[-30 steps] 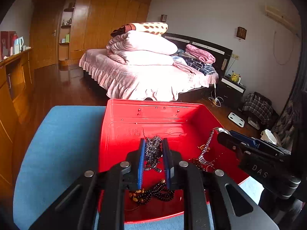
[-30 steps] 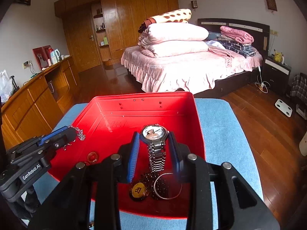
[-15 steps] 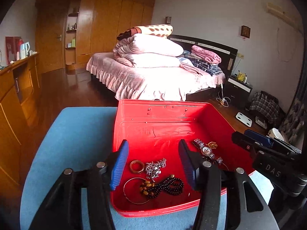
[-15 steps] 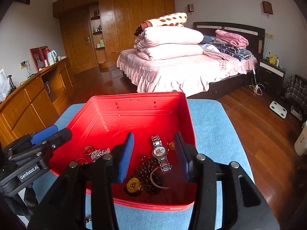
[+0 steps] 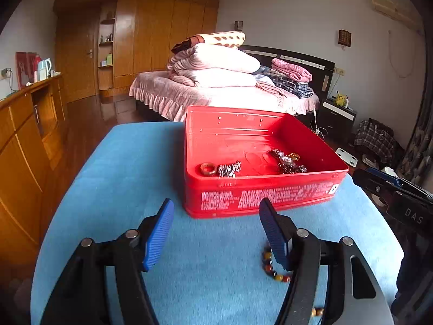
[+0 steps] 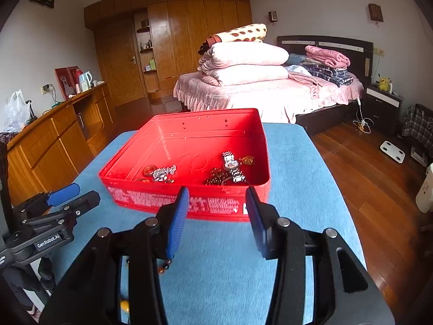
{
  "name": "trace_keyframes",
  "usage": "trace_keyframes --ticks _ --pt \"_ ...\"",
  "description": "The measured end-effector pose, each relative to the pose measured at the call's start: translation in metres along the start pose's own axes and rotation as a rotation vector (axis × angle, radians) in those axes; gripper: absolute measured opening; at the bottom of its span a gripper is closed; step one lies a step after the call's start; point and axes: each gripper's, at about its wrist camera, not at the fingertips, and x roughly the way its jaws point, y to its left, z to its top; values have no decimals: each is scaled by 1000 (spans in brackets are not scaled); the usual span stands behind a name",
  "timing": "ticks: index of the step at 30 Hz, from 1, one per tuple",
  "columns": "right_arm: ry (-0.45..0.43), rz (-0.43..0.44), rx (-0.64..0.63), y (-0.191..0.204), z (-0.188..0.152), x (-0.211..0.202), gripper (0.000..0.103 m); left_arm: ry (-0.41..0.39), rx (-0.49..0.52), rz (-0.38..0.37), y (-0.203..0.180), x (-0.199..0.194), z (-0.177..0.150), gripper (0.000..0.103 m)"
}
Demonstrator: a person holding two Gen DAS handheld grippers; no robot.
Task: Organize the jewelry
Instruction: 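Withdraw both tools toward the two bead bracelets, then grasp the tiger-eye bead bracelet with the right tool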
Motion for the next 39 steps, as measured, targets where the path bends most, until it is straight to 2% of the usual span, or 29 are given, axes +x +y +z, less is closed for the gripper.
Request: trace_keyframes --ticks 10,16,23,30,39 --pt "49 77 -2 24 -70 -36 43 20 -44 22 8 -33 -59 66" --pt "76 111 10 27 -93 -46 43 31 -84 31 16 -44 -83 70" --pt "110 146 -33 40 -107 -50 41 45 -69 48 11 -47 -95 74" --pt "130 153 -58 44 -110 -48 36 50 -58 48 9 -47 -100 75" --pt "160 147 -102 53 -115 -41 33 51 -57 48 8 -47 -101 75"
